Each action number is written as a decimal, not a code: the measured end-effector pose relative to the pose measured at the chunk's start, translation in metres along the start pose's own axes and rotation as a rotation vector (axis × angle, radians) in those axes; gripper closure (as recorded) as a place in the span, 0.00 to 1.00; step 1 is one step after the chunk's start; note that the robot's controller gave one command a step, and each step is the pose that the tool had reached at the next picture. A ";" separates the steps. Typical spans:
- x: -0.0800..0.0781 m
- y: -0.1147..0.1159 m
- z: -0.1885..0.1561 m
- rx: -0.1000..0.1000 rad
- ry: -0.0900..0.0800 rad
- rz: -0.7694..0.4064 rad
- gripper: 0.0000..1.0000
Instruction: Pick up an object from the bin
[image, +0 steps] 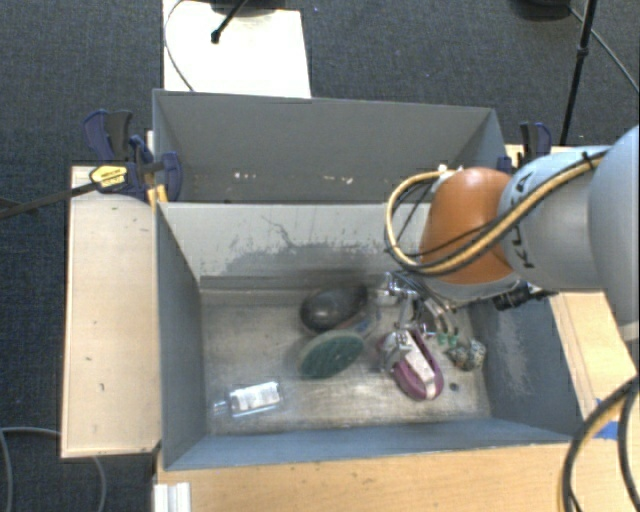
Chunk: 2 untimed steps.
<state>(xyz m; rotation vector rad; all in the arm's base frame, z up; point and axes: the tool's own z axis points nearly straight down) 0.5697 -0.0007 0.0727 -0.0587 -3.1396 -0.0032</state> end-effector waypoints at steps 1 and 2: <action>0.030 0.045 -0.005 0.002 -0.009 -0.119 0.00; 0.032 0.116 -0.002 0.000 -0.012 -0.206 0.00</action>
Offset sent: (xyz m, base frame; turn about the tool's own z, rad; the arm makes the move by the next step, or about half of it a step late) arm -0.0301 0.0459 0.0023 -0.1208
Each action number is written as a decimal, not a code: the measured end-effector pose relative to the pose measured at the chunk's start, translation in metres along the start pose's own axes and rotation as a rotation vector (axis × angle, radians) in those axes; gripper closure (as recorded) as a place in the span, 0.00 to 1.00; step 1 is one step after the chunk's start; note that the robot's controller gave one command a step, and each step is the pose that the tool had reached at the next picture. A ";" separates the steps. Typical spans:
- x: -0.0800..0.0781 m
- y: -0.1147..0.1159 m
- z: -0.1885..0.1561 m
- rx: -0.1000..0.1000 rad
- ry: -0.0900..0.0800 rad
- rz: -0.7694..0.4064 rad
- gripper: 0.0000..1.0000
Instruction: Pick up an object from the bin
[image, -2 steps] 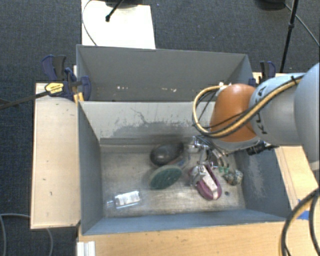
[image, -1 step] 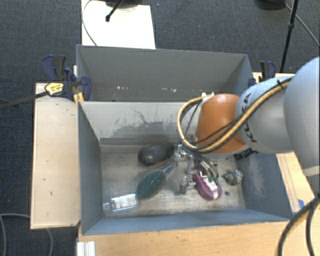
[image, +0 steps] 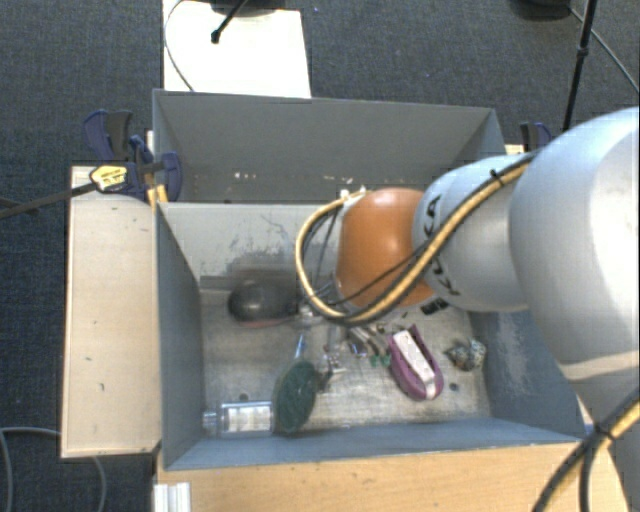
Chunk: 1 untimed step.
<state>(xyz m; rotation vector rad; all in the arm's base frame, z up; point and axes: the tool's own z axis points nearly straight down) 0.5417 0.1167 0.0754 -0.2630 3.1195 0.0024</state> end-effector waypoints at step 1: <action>-0.003 0.009 0.001 0.003 -0.007 -0.329 0.00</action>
Offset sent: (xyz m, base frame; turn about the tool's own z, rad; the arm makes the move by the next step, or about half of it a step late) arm -0.0042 0.0106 -0.0054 -0.3331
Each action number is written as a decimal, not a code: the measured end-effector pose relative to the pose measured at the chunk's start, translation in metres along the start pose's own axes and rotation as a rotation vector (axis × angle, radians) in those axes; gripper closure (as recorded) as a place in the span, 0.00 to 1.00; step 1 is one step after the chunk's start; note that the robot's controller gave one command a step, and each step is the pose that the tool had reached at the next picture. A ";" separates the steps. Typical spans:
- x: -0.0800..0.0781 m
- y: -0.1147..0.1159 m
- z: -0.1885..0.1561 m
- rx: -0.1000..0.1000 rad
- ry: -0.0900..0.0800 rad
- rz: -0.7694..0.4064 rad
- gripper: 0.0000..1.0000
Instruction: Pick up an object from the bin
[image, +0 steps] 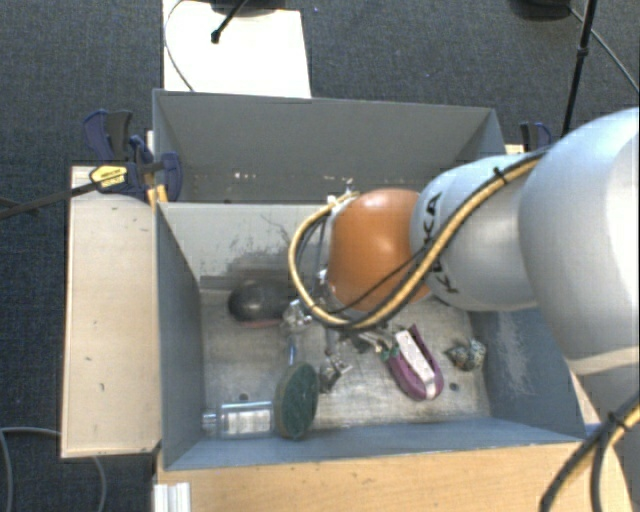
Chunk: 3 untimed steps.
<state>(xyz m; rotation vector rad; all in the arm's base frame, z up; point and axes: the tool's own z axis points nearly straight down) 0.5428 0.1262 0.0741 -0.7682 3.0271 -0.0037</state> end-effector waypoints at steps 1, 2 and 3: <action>0.039 0.034 0.001 -0.006 0.003 -0.462 0.00; 0.038 0.035 0.000 -0.007 0.001 -0.460 1.00; 0.026 0.032 -0.212 -0.007 0.005 -0.704 1.00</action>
Offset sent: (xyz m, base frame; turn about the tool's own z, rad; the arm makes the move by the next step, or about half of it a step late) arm -0.0544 0.0105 -0.0041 -0.4644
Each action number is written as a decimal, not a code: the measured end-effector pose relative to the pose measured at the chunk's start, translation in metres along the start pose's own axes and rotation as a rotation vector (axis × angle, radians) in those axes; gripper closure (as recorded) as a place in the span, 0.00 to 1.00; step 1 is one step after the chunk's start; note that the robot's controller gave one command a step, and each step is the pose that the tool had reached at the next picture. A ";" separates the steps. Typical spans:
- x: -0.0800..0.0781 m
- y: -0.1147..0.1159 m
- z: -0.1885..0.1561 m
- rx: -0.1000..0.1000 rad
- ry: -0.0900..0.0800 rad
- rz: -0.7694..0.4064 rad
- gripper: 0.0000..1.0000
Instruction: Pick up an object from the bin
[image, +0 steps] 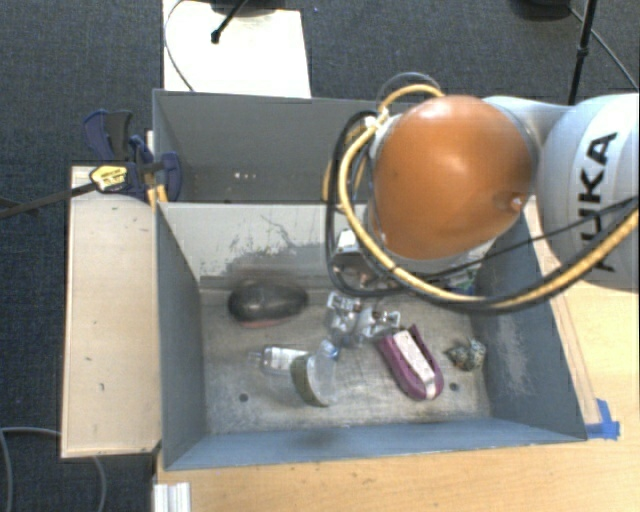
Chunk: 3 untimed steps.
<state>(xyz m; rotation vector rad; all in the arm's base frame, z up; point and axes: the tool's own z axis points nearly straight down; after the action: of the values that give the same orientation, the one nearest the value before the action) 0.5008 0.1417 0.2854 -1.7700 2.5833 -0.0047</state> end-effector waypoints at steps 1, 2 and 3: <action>-0.050 0.026 0.075 0.008 -0.021 -0.019 1.00; -0.071 -0.016 0.120 -0.004 -0.002 0.099 1.00; -0.080 -0.015 0.040 -0.002 -0.001 -0.067 1.00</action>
Offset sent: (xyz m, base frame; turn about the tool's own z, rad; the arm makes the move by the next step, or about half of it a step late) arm -0.0102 0.0465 -0.0826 -0.0137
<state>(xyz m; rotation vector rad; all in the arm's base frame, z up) 0.5445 0.2114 0.2464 -1.8559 2.5221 -0.0022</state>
